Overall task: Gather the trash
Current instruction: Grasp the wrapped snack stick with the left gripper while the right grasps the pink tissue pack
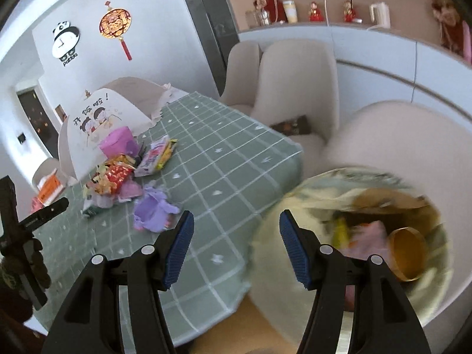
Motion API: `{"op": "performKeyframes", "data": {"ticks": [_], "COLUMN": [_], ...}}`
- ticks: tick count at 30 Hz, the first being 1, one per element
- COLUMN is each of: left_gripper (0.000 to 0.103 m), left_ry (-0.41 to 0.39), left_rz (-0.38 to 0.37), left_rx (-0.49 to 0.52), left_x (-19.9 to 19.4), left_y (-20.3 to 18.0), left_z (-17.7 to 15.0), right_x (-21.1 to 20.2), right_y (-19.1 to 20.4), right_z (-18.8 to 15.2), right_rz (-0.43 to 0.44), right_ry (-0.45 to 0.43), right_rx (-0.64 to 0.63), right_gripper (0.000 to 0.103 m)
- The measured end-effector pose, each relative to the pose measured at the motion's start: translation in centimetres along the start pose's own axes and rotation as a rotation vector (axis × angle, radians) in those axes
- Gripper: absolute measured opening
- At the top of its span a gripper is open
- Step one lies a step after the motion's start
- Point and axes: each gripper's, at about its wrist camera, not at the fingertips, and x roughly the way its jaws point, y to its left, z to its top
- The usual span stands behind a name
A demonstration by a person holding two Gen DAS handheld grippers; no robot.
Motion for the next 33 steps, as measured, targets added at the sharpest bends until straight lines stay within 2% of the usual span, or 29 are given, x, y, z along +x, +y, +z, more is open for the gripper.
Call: {"op": "performKeyframes", "data": {"ticks": [2, 4, 7, 9, 11, 13, 16, 17, 19, 21, 25, 27, 31, 33], "left_gripper": [0.049, 0.050, 0.050, 0.051, 0.051, 0.051, 0.049, 0.040, 0.033, 0.016, 0.011, 0.010, 0.010, 0.010], "left_ry": [0.002, 0.009, 0.008, 0.029, 0.078, 0.133, 0.227, 0.245, 0.244, 0.234, 0.206, 0.179, 0.144, 0.127], "left_rz": [0.007, -0.016, -0.044, -0.060, -0.076, -0.072, -0.125, -0.147, -0.178, -0.207, -0.225, -0.214, -0.189, -0.173], "left_rx": [-0.002, 0.025, 0.145, 0.178, 0.172, 0.125, 0.039, 0.017, -0.009, -0.016, -0.017, -0.018, -0.067, -0.087], "left_x": [0.9, 1.9, 3.6, 5.4, 8.0, 11.0, 13.8, 14.2, 13.9, 12.9, 10.2, 8.8, 6.7, 5.9], "left_y": [2.1, 3.5, 4.0, 4.4, 4.9, 5.9, 6.6, 6.8, 6.5, 6.1, 5.9, 6.0, 6.6, 6.8], "left_z": [1.3, 2.6, 4.8, 6.2, 7.5, 8.4, 8.5, 8.3, 8.0, 7.7, 7.7, 8.0, 8.0, 7.8], "right_x": [1.8, 3.1, 5.1, 6.2, 7.3, 8.5, 9.6, 10.0, 10.7, 12.4, 16.6, 19.3, 24.7, 26.4], "right_y": [1.2, 2.5, 5.5, 7.3, 9.0, 10.3, 11.2, 11.8, 12.7, 14.3, 16.2, 16.9, 17.0, 16.4], "right_z": [0.1, 0.0, 0.5, 1.0, 1.9, 2.8, 4.1, 4.8, 5.9, 7.2, 9.6, 10.6, 11.5, 11.4], "right_rz": [0.061, 0.057, -0.005, -0.086, -0.179, -0.210, -0.167, -0.115, -0.064, -0.100, -0.042, -0.050, -0.093, -0.034], "right_ry": [0.041, 0.061, 0.089, 0.095, 0.111, 0.135, 0.157, 0.154, 0.133, 0.115, 0.157, 0.176, 0.268, 0.334], "right_rx": [0.025, 0.027, -0.007, -0.050, -0.097, -0.112, -0.101, -0.103, -0.132, -0.201, -0.208, -0.217, -0.180, -0.149], "right_gripper": [0.057, 0.057, 0.057, 0.057, 0.057, 0.057, 0.057, 0.057, 0.057, 0.057, 0.057, 0.057, 0.044, 0.028]}}
